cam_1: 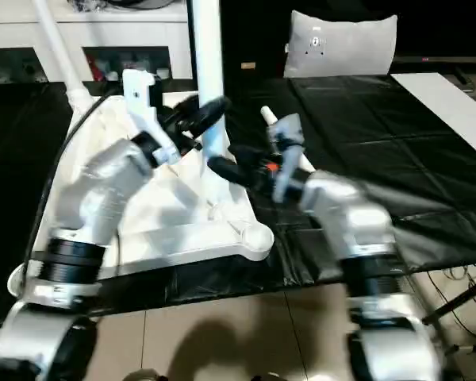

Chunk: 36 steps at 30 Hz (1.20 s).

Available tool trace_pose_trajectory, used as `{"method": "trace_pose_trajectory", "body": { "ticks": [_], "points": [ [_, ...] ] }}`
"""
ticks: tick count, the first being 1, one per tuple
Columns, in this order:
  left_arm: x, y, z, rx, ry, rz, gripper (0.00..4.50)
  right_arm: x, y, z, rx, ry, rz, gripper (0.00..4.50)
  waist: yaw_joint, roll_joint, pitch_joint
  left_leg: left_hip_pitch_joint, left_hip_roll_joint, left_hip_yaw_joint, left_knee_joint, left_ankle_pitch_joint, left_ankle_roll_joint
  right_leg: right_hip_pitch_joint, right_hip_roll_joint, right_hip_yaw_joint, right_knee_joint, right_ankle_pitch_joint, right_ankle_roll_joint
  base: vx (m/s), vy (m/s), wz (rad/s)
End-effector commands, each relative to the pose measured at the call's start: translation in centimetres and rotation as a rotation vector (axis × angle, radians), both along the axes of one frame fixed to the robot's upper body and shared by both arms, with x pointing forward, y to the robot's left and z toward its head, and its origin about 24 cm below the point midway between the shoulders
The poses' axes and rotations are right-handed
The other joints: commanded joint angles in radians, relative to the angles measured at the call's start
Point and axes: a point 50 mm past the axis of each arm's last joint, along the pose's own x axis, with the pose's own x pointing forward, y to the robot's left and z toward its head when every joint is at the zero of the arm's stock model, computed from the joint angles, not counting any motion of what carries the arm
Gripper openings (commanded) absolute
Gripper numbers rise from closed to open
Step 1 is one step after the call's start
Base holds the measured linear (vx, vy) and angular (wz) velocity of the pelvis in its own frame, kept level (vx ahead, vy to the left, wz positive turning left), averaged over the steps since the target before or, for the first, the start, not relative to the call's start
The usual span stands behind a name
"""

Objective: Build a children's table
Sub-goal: Pick table leg

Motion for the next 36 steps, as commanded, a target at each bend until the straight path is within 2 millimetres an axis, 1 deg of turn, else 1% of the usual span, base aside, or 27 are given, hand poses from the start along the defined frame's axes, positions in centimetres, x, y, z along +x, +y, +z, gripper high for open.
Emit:
{"method": "trace_pose_trajectory", "body": {
  "ticks": [1,2,5,6,7,9,11,12,14,17,19,22,23,26,29,30,31,32,34,35,36],
  "points": [
    [-1.1,-0.6,1.0,-0.023,-0.039,-0.149,1.84,-0.7,0.4,0.4,0.010,-0.005,0.092,3.70,0.003,-0.016,-0.080,-0.003,0.012,0.007,-0.055,-0.060,0.078,0.075,-0.058,0.049,-0.063,-0.199,-0.170,0.000,0.000,0.00],
    [-1.5,-0.6,1.2,-0.031,-0.045,-0.202,1.84,-1.0,0.3,0.5,0.007,-0.001,0.121,3.70,0.005,-0.016,-0.081,-0.002,0.012,0.007,-0.055,-0.057,0.076,0.077,-0.059,0.049,-0.061,-0.200,-0.174,0.000,0.000,0.00],
    [-2.1,-0.7,1.4,-0.037,-0.055,-0.288,1.84,-1.5,0.4,0.4,0.002,0.009,0.173,3.70,0.005,-0.016,-0.079,-0.002,0.013,0.008,-0.055,-0.065,0.073,0.074,-0.058,0.048,-0.063,-0.210,-0.177,0.000,0.000,0.00],
    [-2.7,-0.8,1.4,-0.033,-0.066,-0.358,1.84,-2.0,0.5,0.3,0.001,0.026,0.224,3.70,0.007,-0.017,-0.078,-0.002,0.013,0.007,-0.056,-0.070,0.070,0.076,-0.057,0.048,-0.064,-0.229,-0.166,0.000,0.000,0.00],
    [-3.0,-0.9,1.5,-0.032,-0.070,-0.392,1.84,-2.2,0.6,0.2,0.002,0.036,0.248,3.52,0.007,-0.016,-0.078,-0.002,0.014,0.007,-0.056,-0.071,0.069,0.075,-0.058,0.049,-0.064,-0.234,-0.164,0.000,0.000,0.00],
    [-3.4,-1.0,1.5,-0.041,-0.063,-0.440,1.84,-2.5,0.8,0.1,0.004,0.058,0.282,3.31,0.006,-0.016,-0.078,-0.002,0.015,0.007,-0.057,-0.074,0.067,0.074,-0.057,0.048,-0.066,-0.241,-0.161,0.000,0.000,0.00],
    [-3.6,-1.0,1.6,-0.047,-0.063,-0.460,1.84,-2.7,0.8,0.0,0.002,0.066,0.296,3.25,0.004,-0.016,-0.077,-0.003,0.014,0.007,-0.057,-0.084,0.057,0.074,-0.057,0.048,-0.069,-0.263,-0.154,0.000,0.000,0.00],
    [-3.7,-1.0,1.6,-0.048,-0.062,-0.466,1.84,-2.8,0.8,-0.1,0.002,0.070,0.303,3.25,0.004,-0.017,-0.077,-0.003,0.013,0.006,-0.056,-0.085,0.054,0.074,-0.057,0.048,-0.069,-0.267,-0.151,0.000,0.000,0.00],
    [-3.8,-1.0,1.5,-0.044,-0.058,-0.475,1.84,-3.0,0.9,-0.2,0.002,0.079,0.315,2.98,0.004,-0.017,-0.077,-0.002,0.013,0.006,-0.057,-0.083,0.049,0.075,-0.057,0.048,-0.070,-0.273,-0.143,0.000,0.000,0.00],
    [-3.7,-1.0,1.4,-0.038,-0.054,-0.472,1.84,-3.0,0.9,-0.2,0.001,0.083,0.319,2.76,0.004,-0.017,-0.077,-0.002,0.012,0.006,-0.058,-0.087,0.045,0.073,-0.056,0.048,-0.074,-0.296,-0.129,0.000,0.000,0.00],
    [-3.7,-0.9,1.3,-0.034,-0.052,-0.473,1.84,-3.1,0.9,-0.2,-0.001,0.087,0.321,2.53,0.004,-0.018,-0.077,-0.002,0.012,0.006,-0.058,-0.086,0.044,0.073,-0.056,0.047,-0.073,-0.297,-0.126,0.000,0.000,0.00],
    [-3.7,-0.9,1.3,-0.032,-0.052,-0.468,1.84,-3.1,0.9,-0.3,-0.004,0.089,0.321,2.31,0.004,-0.018,-0.078,-0.004,0.012,0.005,-0.057,-0.083,0.042,0.074,-0.056,0.048,-0.072,-0.292,-0.122,0.000,0.000,0.00],
    [-3.7,-0.9,1.3,-0.031,-0.052,-0.465,1.84,-3.1,0.9,-0.3,-0.004,0.090,0.321,2.23,0.005,-0.017,-0.078,-0.002,0.013,0.005,-0.057,-0.081,0.043,0.073,-0.055,0.048,-0.072,-0.285,-0.124,0.000,0.000,0.00],
    [-3.5,-0.9,1.2,-0.020,-0.050,-0.445,1.83,-3.1,0.9,-0.4,-0.005,0.093,0.323,2.09,0.005,-0.020,-0.079,-0.004,0.012,0.006,-0.057,-0.078,0.044,0.074,-0.056,0.048,-0.070,-0.280,-0.126,0.000,0.000,0.00],
    [-3.2,-0.8,1.0,-0.010,-0.036,-0.397,1.82,-3.1,1.0,-0.5,-0.009,0.093,0.317,2.02,0.005,-0.020,-0.078,-0.005,0.012,0.006,-0.056,-0.075,0.045,0.074,-0.055,0.048,-0.071,-0.282,-0.123,0.000,0.000,0.00],
    [-2.9,-0.7,0.9,-0.015,-0.021,-0.374,2.17,-3.0,1.0,-0.5,-0.011,0.086,0.303,2.00,0.004,-0.020,-0.078,-0.004,0.011,0.006,-0.056,-0.079,0.043,0.074,-0.056,0.047,-0.072,-0.288,-0.121,0.000,0.000,0.00],
    [-2.7,-0.7,0.9,-0.021,-0.009,-0.348,2.38,-2.8,1.1,-0.5,-0.011,0.076,0.281,1.99,0.005,-0.020,-0.078,-0.003,0.011,0.007,-0.056,-0.081,0.043,0.073,-0.055,0.047,-0.074,-0.294,-0.119,0.000,0.000,0.00],
    [-2.6,-0.6,0.9,-0.021,-0.011,-0.335,2.52,-2.7,1.1,-0.5,-0.011,0.070,0.266,1.97,0.004,-0.019,-0.078,-0.004,0.010,0.007,-0.056,-0.082,0.040,0.073,-0.056,0.047,-0.074,-0.297,-0.118,0.000,0.000,0.00],
    [-2.5,-0.5,0.9,-0.021,-0.016,-0.318,2.54,-2.4,1.3,-0.5,-0.009,0.051,0.229,1.96,0.003,-0.019,-0.078,-0.004,0.010,0.006,-0.057,-0.081,0.040,0.073,-0.055,0.046,-0.075,-0.302,-0.112,0.000,0.000,0.00],
    [-2.5,-0.4,0.8,-0.008,-0.030,-0.295,2.62,-2.0,1.4,-0.4,-0.009,0.037,0.195,1.95,0.002,-0.017,-0.079,-0.004,0.011,0.005,-0.057,-0.079,0.036,0.072,-0.056,0.047,-0.074,-0.299,-0.111,0.000,0.000,0.00],
    [-2.3,-0.3,0.8,0.015,-0.053,-0.256,2.87,-1.7,1.5,-0.4,-0.010,0.023,0.156,1.94,0.001,-0.018,-0.078,-0.004,0.011,0.005,-0.058,-0.080,0.034,0.072,-0.056,0.046,-0.076,-0.302,-0.107,0.000,0.000,0.00]
  ]
}}
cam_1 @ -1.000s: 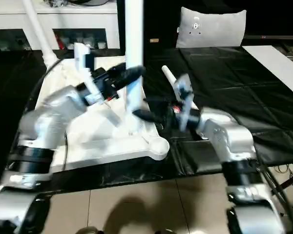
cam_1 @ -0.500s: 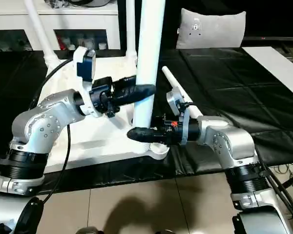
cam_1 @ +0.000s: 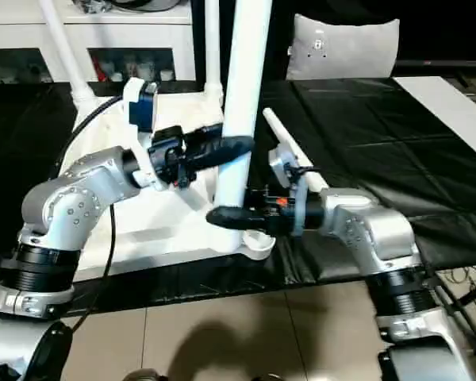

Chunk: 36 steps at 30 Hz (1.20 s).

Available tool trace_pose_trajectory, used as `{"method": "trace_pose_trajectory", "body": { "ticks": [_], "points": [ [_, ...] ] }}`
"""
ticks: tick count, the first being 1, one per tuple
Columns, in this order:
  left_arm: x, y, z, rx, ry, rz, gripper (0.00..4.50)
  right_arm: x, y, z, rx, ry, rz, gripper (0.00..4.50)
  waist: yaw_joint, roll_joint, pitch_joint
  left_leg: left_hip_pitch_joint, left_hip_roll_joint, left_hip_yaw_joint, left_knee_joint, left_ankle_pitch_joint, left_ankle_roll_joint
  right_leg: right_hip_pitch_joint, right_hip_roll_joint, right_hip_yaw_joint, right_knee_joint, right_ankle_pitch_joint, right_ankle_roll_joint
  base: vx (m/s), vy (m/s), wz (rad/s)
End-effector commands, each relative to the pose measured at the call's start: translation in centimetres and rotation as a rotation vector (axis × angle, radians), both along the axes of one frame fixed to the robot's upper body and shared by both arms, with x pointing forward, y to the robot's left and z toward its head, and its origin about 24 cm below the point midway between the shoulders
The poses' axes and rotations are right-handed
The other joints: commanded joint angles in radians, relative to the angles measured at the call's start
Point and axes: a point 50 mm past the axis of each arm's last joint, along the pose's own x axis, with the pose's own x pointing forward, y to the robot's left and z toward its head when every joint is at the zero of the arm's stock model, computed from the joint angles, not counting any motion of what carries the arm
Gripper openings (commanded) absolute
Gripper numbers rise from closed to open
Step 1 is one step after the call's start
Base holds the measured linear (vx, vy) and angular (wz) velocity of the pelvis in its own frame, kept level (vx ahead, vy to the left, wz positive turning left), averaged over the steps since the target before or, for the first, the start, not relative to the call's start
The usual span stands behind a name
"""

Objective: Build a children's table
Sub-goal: Pick table leg

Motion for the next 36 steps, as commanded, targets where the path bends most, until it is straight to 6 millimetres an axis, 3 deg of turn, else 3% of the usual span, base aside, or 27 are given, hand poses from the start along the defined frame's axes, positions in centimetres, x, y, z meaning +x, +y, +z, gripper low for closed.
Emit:
{"method": "trace_pose_trajectory", "body": {
  "ticks": [1,7,10,15,18,19,20,22,23,27,31,32,36],
  "points": [
    [0.6,0.3,0.1,0.043,-0.062,0.101,2.87,0.8,0.0,0.6,-0.007,-0.057,-0.080,1.94,0.002,-0.015,-0.078,-0.004,0.011,0.004,-0.060,-0.078,0.035,0.071,-0.056,0.047,-0.076,-0.297,-0.110,0.000,0.000,0.00],
    [2.0,0.9,0.1,0.100,-0.150,0.354,3.15,2.5,0.9,0.4,-0.024,-0.098,-0.296,1.94,-0.002,-0.013,-0.080,-0.002,0.011,0.004,-0.062,-0.076,0.013,0.070,-0.055,0.047,-0.071,-0.269,-0.107,0.000,0.000,0.00],
    [3.0,0.5,0.4,0.104,-0.152,0.598,3.15,3.5,2.1,0.1,-0.006,-0.091,-0.440,1.94,-0.004,-0.009,-0.081,-0.001,0.014,0.003,-0.063,-0.084,0.008,0.070,-0.057,0.048,-0.068,-0.247,-0.115,0.000,0.000,0.00],
    [3.2,-0.9,0.4,0.095,-0.152,0.712,3.15,4.4,2.6,0.2,0.009,-0.089,-0.549,1.93,-0.002,-0.011,-0.081,-0.003,0.012,0.003,-0.062,-0.081,0.016,0.072,-0.057,0.049,-0.068,-0.225,-0.121,0.000,0.000,0.00],
    [3.6,-1.4,0.1,0.126,-0.147,0.792,3.15,4.8,2.7,0.1,-0.007,-0.091,-0.597,1.93,-0.002,-0.006,-0.080,-0.003,0.011,0.003,-0.063,-0.097,0.016,0.071,-0.057,0.048,-0.073,-0.248,-0.114,0.000,0.000,0.00],
    [3.8,-1.5,-0.1,0.139,-0.141,0.826,2.98,4.9,2.8,0.0,-0.013,-0.090,-0.610,1.93,-0.003,-0.009,-0.079,-0.003,0.010,0.004,-0.062,-0.101,0.015,0.071,-0.056,0.048,-0.075,-0.254,-0.106,0.000,0.000,0.00],
    [3.8,-1.7,-0.2,0.143,-0.138,0.839,2.88,5.0,2.8,-0.1,-0.016,-0.090,-0.617,1.93,-0.003,-0.004,-0.080,-0.003,0.012,0.002,-0.064,-0.103,0.014,0.071,-0.056,0.048,-0.073,-0.254,-0.105,0.000,0.000,0.00],
    [3.8,-2.3,-0.2,0.150,-0.149,0.839,2.81,5.1,2.9,-0.1,-0.017,-0.091,-0.633,1.93,-0.002,-0.007,-0.080,-0.004,0.009,0.003,-0.062,-0.102,0.019,0.071,-0.056,0.048,-0.076,-0.253,-0.106,0.000,0.000,0.00],
    [3.7,-2.6,-0.2,0.156,-0.159,0.828,2.78,5.1,3.0,-0.2,-0.018,-0.091,-0.639,1.93,-0.001,0.000,-0.082,-0.004,0.010,0.001,-0.062,-0.093,0.020,0.071,-0.056,0.048,-0.073,-0.237,-0.110,0.000,0.000,0.00],
    [3.5,-3.2,-0.3,0.153,-0.162,0.784,2.38,5.0,3.2,-0.2,-0.023,-0.095,-0.636,1.93,-0.002,-0.005,-0.083,-0.005,0.011,0.002,-0.060,-0.086,0.030,0.073,-0.056,0.048,-0.067,-0.183,-0.138,0.000,0.000,0.00],
    [3.4,-3.6,-0.7,0.144,-0.128,0.762,2.00,5.0,3.3,-0.5,-0.034,-0.100,-0.630,1.93,-0.002,-0.004,-0.081,-0.004,0.011,0.003,-0.061,-0.101,0.033,0.072,-0.058,0.048,-0.071,-0.203,-0.145,0.000,0.000,0.00],
    [3.4,-3.7,-0.8,0.140,-0.106,0.754,1.98,5.0,3.4,-0.5,-0.037,-0.102,-0.628,1.93,-0.002,0.001,-0.081,-0.003,0.011,0.002,-0.061,-0.104,0.032,0.072,-0.058,0.048,-0.070,-0.206,-0.145,0.000,0.000,0.00],
    [3.3,-3.8,-1.3,0.128,-0.044,0.747,1.79,4.9,3.5,-0.5,-0.041,-0.113,-0.617,1.93,-0.004,-0.003,-0.081,-0.003,0.011,0.003,-0.062,-0.113,0.030,0.072,-0.057,0.048,-0.073,-0.215,-0.145,0.000,0.000,0.00]
  ]
}}
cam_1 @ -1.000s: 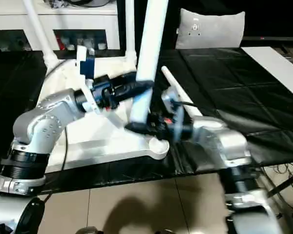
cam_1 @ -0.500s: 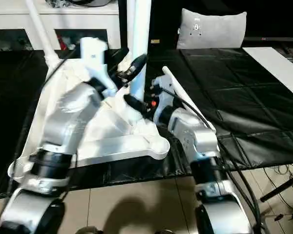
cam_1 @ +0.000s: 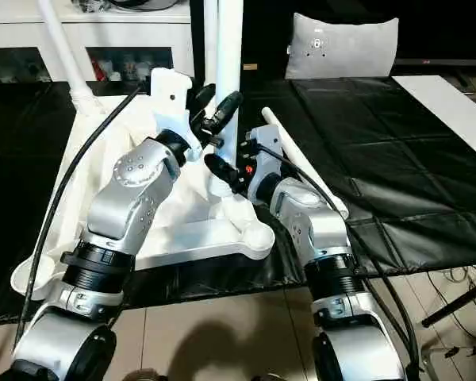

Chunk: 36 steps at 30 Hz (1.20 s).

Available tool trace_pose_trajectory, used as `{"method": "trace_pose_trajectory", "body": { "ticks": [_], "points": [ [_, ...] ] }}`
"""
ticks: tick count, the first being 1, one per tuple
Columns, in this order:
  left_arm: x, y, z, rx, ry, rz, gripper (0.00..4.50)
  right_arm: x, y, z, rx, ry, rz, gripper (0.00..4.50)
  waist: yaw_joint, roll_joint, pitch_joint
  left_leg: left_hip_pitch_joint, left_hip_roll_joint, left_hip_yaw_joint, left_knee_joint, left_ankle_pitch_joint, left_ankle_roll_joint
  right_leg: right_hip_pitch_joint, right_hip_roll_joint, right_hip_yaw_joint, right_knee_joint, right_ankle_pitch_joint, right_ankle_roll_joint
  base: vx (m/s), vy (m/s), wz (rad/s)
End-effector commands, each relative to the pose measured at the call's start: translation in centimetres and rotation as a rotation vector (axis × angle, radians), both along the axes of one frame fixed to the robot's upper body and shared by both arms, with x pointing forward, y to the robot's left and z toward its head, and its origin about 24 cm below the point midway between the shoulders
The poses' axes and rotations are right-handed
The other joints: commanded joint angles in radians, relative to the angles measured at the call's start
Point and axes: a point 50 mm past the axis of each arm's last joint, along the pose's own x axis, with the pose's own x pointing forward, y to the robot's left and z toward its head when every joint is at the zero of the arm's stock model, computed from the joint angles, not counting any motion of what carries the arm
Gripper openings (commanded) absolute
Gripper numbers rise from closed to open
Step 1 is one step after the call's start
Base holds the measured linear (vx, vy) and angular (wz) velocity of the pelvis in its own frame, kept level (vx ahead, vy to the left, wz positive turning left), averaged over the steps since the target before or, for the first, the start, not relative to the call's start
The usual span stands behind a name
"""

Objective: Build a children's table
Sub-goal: Pick table leg

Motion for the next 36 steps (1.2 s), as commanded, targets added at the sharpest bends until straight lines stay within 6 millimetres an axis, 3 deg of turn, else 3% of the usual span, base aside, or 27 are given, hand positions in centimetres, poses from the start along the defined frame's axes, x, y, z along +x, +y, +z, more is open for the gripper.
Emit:
{"method": "trace_pose_trajectory", "body": {
  "ticks": [1,11,13,22,23,26,27,32,34,36],
  "points": [
    [0.05,-0.12,-0.77,-0.006,0.057,-0.002,1.79,0.13,0.38,1.24,0.008,-0.070,0.017,1.93,-0.002,-0.003,-0.081,-0.002,0.011,0.003,-0.060,-0.112,0.034,0.074,-0.057,0.048,-0.072,-0.217,-0.144,0.000,0.000,0.00],
    [0.25,0.34,-1.19,-0.062,0.135,0.007,1.75,0.10,0.61,1.30,-0.008,-0.083,0.033,1.93,-0.003,-0.004,-0.080,-0.001,0.011,0.004,-0.060,-0.111,0.040,0.073,-0.056,0.048,-0.072,-0.217,-0.147,0.000,0.000,0.00],
    [0.13,0.18,-1.11,-0.101,0.154,-0.026,2.30,0.11,0.64,1.36,-0.010,-0.085,0.035,1.93,-0.003,-0.006,-0.080,-0.002,0.011,0.004,-0.060,-0.111,0.040,0.073,-0.056,0.048,-0.073,-0.222,-0.147,0.000,0.000,0.00],
    [0.31,0.26,-1.19,-0.079,0.159,0.007,2.94,0.08,0.74,1.31,-0.021,-0.090,0.041,1.93,-0.004,-0.005,-0.079,-0.002,0.011,0.003,-0.061,-0.118,0.042,0.072,-0.056,0.047,-0.076,-0.236,-0.137,0.000,0.000,0.00],
    [0.31,0.32,-1.11,-0.085,0.157,0.009,2.53,0.07,0.75,1.28,-0.023,-0.089,0.042,1.93,-0.004,-0.005,-0.079,-0.002,0.011,0.003,-0.061,-0.116,0.042,0.073,-0.056,0.047,-0.075,-0.234,-0.136,0.000,0.000,0.00],
    [0.36,0.41,-0.98,-0.089,0.153,0.013,2.56,0.08,0.74,1.26,-0.025,-0.090,0.043,1.93,-0.005,-0.008,-0.079,-0.002,0.011,0.004,-0.062,-0.113,0.043,0.073,-0.056,0.047,-0.076,-0.234,-0.135,0.000,0.000,0.00],
    [0.38,0.45,-0.90,-0.092,0.149,0.016,2.29,0.10,0.74,1.22,-0.026,-0.090,0.044,1.93,-0.005,-0.010,-0.079,-0.002,0.011,0.004,-0.062,-0.113,0.044,0.073,-0.056,0.047,-0.075,-0.237,-0.134,0.000,0.000,0.00],
    [0.49,0.65,-0.75,-0.095,0.133,0.036,2.00,0.14,0.74,1.13,-0.033,-0.091,0.045,1.93,-0.008,-0.010,-0.078,-0.003,0.011,0.004,-0.061,-0.113,0.047,0.072,-0.056,0.047,-0.077,-0.249,-0.128,0.000,0.000,0.00],
    [0.51,0.71,-0.77,-0.097,0.132,0.044,1.90,0.12,0.69,1.10,-0.037,-0.092,0.041,1.93,-0.009,-0.003,-0.078,-0.002,0.011,0.003,-0.061,-0.115,0.045,0.071,-0.056,0.047,-0.078,-0.248,-0.128,0.000,0.000,0.00],
    [0.52,0.72,-0.77,-0.097,0.132,0.045,1.88,0.11,0.60,1.00,-0.042,-0.090,0.033,1.93,-0.010,-0.005,-0.078,-0.002,0.010,0.003,-0.062,-0.119,0.044,0.072,-0.056,0.047,-0.078,-0.249,-0.128,0.000,0.000,0.00]
  ]
}}
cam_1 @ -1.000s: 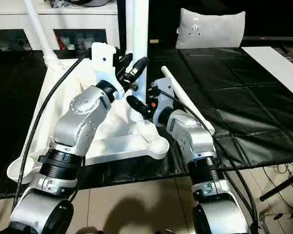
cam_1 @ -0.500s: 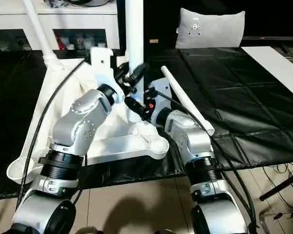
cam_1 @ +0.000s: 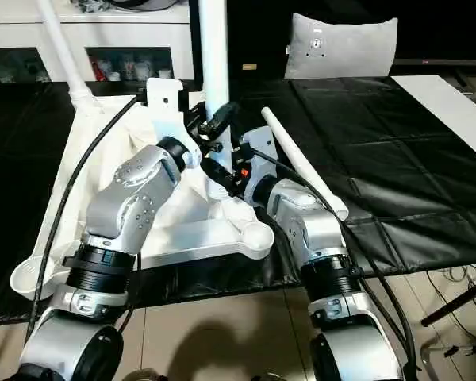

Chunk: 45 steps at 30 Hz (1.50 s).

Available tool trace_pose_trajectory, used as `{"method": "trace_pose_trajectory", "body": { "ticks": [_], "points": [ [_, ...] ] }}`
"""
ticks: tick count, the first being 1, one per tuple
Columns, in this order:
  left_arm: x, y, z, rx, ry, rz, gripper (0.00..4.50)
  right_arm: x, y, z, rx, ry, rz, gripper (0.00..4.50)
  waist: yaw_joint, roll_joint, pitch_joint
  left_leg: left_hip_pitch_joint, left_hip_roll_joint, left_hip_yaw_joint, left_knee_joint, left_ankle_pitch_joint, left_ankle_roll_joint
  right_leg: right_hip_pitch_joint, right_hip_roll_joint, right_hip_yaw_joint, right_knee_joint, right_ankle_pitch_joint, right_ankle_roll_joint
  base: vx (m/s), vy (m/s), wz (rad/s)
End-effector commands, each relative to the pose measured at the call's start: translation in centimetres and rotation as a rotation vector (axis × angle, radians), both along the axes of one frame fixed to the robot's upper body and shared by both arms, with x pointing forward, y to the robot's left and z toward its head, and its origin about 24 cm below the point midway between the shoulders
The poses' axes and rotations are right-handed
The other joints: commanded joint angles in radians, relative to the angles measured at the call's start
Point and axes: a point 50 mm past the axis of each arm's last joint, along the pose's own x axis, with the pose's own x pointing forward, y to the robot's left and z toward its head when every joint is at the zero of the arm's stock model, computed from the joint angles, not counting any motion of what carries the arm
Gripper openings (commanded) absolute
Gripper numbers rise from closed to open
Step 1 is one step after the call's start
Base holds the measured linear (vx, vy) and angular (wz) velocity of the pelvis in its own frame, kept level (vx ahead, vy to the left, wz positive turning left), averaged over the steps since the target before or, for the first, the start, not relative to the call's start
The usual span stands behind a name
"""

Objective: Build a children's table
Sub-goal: Pick table leg

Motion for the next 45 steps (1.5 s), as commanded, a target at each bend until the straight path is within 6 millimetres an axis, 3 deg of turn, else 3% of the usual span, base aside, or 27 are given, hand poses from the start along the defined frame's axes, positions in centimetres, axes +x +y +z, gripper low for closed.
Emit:
{"method": "trace_pose_trajectory", "body": {
  "ticks": [1,8,9,10,18,21,24,26,27,31,33,37,45],
  "points": [
    [0.2,0.2,0.2,-0.008,-0.004,0.024,1.87,0.2,0.0,1.0,-0.017,-0.052,-0.009,1.93,0.000,-0.006,-0.078,-0.002,0.011,0.003,-0.062,-0.118,0.044,0.072,-0.056,0.047,-0.077,-0.247,-0.129,0.000,0.000,0.00],
    [0.1,0.2,0.2,-0.007,-0.007,0.018,1.85,0.1,-0.2,0.6,-0.005,-0.025,-0.008,1.93,-0.003,-0.005,-0.078,-0.003,0.010,0.003,-0.062,-0.123,0.044,0.073,-0.056,0.046,-0.077,-0.248,-0.132,0.000,0.000,0.00],
    [0.1,0.2,0.2,-0.007,-0.008,0.015,1.85,0.1,-0.3,0.6,0.005,-0.014,-0.006,2.49,-0.004,-0.004,-0.078,-0.003,0.010,0.003,-0.062,-0.123,0.045,0.073,-0.056,0.046,-0.078,-0.246,-0.134,0.000,0.000,0.00],
    [0.1,0.3,0.2,-0.006,-0.009,0.012,1.85,0.2,-0.4,0.6,0.003,-0.015,-0.012,2.63,-0.005,-0.005,-0.078,-0.003,0.010,0.003,-0.062,-0.124,0.047,0.073,-0.056,0.046,-0.078,-0.248,-0.134,0.000,0.000,0.00],
    [0.5,1.7,0.3,-0.004,-0.015,-0.017,1.85,-0.3,-1.7,-0.5,0.017,0.092,0.006,3.40,-0.005,-0.008,-0.077,-0.002,0.009,0.003,-0.062,-0.115,0.052,0.073,-0.055,0.046,-0.077,-0.250,-0.136,0.000,0.000,0.00],
    [0.6,2.2,0.4,-0.016,-0.008,-0.072,1.85,-0.6,-2.4,-0.6,0.045,0.103,0.020,3.61,-0.003,-0.013,-0.078,-0.003,0.009,0.005,-0.062,-0.106,0.055,0.074,-0.057,0.047,-0.077,-0.243,-0.133,0.000,0.000,0.00],
    [0.6,2.8,0.5,-0.036,-0.004,-0.121,1.85,-0.8,-3.2,-0.4,0.069,0.139,0.035,3.93,-0.002,-0.010,-0.078,-0.002,0.009,0.004,-0.062,-0.102,0.053,0.074,-0.056,0.047,-0.075,-0.241,-0.142,0.000,0.000,0.00],
    [0.7,3.3,0.6,-0.070,0.011,-0.191,1.85,-0.9,-3.8,0.8,0.132,0.076,0.090,3.99,0.001,0.000,-0.078,-0.001,0.008,0.004,-0.061,-0.108,0.050,0.074,-0.058,0.047,-0.075,-0.246,-0.144,0.000,0.000,0.00],
    [0.6,3.5,0.7,-0.082,0.012,-0.222,1.85,-0.9,-4.1,1.1,0.128,0.057,0.094,4.17,0.001,-0.005,-0.078,-0.001,0.009,0.004,-0.062,-0.112,0.052,0.073,-0.057,0.046,-0.075,-0.244,-0.144,0.000,0.000,0.00],
    [0.2,3.9,1.2,-0.139,0.013,-0.385,1.85,-1.4,-5.3,2.5,0.179,0.034,0.152,4.43,0.007,-0.006,-0.079,0.001,0.009,0.005,-0.061,-0.103,0.057,0.074,-0.057,0.047,-0.070,-0.226,-0.161,0.000,0.000,0.00],
    [-0.3,3.8,1.5,-0.119,0.006,-0.504,1.85,-2.2,-5.8,3.0,0.178,0.047,0.261,4.49,0.008,-0.011,-0.077,0.000,0.010,0.006,-0.061,-0.095,0.063,0.075,-0.056,0.047,-0.071,-0.225,-0.163,0.000,0.000,0.00],
    [-1.3,3.5,2.1,-0.116,-0.024,-0.672,1.85,-3.8,-5.8,3.1,0.131,0.062,0.471,4.50,0.018,-0.011,-0.076,0.000,0.011,0.006,-0.060,-0.102,0.072,0.077,-0.059,0.047,-0.072,-0.246,-0.162,0.000,0.000,0.00],
    [-3.4,2.2,3.1,-0.154,-0.072,-0.955,1.85,-4.8,-4.9,2.9,0.135,0.107,0.633,4.32,0.020,-0.013,-0.075,-0.001,0.013,0.006,-0.061,-0.110,0.050,0.075,-0.060,0.047,-0.076,-0.296,-0.155,0.000,0.000,0.00]
  ]
}}
